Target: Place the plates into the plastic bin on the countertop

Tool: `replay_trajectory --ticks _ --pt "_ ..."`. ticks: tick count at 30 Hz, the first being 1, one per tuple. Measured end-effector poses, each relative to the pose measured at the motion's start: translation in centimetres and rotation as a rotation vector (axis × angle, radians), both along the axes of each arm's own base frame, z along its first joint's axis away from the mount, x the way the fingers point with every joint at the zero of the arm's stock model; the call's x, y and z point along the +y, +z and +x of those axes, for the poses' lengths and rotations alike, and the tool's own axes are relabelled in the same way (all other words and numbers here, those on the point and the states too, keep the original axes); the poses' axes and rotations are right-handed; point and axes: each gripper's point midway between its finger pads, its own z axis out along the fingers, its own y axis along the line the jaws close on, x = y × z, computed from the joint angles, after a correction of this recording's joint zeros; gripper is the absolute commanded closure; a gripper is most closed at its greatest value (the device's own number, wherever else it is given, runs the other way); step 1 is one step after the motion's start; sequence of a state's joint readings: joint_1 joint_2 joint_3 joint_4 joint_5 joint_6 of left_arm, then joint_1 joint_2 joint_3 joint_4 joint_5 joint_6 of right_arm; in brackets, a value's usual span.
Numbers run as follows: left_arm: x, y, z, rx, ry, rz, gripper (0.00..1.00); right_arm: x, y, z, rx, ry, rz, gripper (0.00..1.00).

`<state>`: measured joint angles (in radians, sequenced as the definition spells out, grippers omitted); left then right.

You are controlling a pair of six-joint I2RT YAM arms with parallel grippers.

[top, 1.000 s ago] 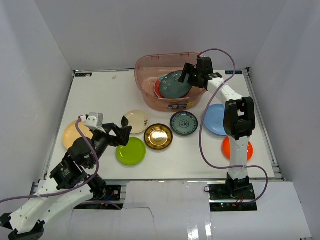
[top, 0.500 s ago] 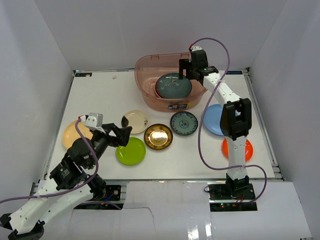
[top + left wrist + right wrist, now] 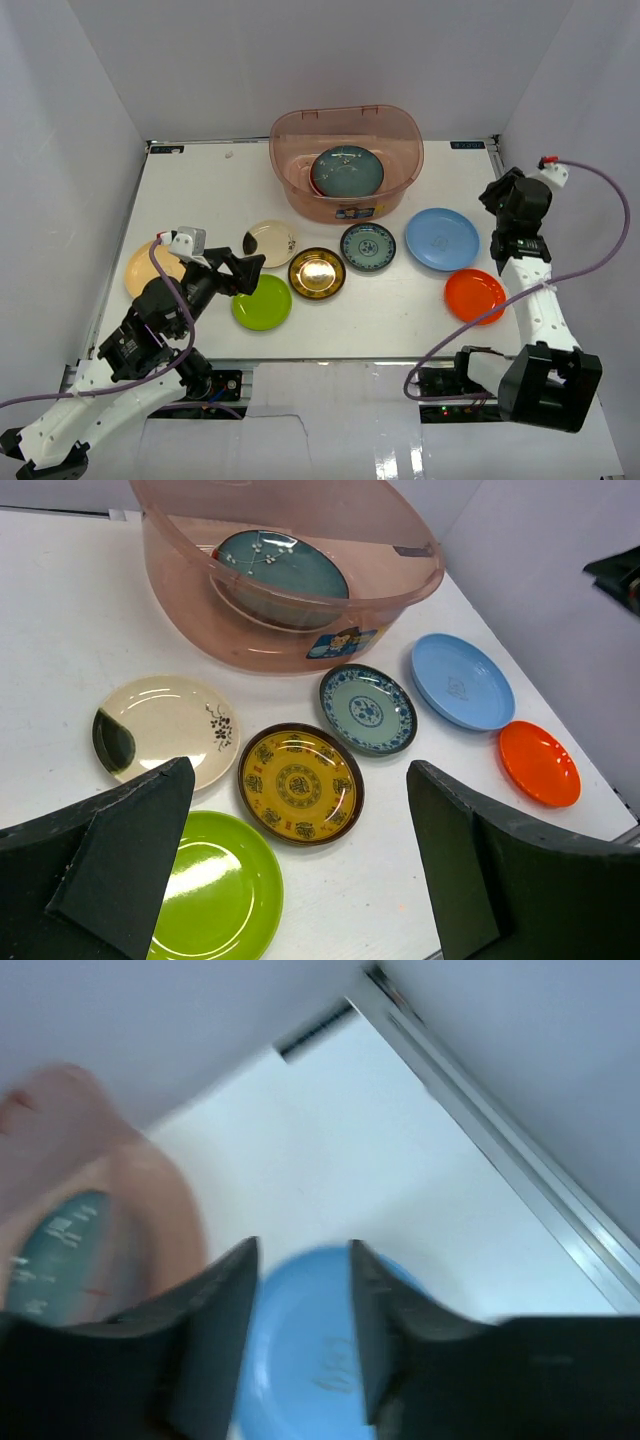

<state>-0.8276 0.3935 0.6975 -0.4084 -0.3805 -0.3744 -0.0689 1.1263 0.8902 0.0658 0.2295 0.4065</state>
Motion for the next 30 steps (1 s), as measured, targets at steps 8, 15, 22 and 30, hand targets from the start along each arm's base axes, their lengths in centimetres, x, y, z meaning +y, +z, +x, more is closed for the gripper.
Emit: replay_trajectory --ticks 8,15,22,30 --pt "-0.2 0.2 -0.3 -0.007 -0.022 -0.009 0.02 -5.4 -16.9 -5.9 0.400 -0.129 0.142 0.34" --pt "-0.1 0.3 -0.4 -0.010 -0.022 -0.013 0.02 -3.9 -21.8 -5.5 0.522 -0.041 0.209 0.59" --pt "-0.2 0.2 -0.3 -0.004 -0.024 -0.007 0.02 -3.9 -23.2 -2.9 0.539 -0.006 0.253 0.92" --pt "-0.4 -0.2 -0.1 0.006 -0.021 0.005 0.02 -5.7 -11.2 -2.4 0.197 -0.122 0.196 0.92"
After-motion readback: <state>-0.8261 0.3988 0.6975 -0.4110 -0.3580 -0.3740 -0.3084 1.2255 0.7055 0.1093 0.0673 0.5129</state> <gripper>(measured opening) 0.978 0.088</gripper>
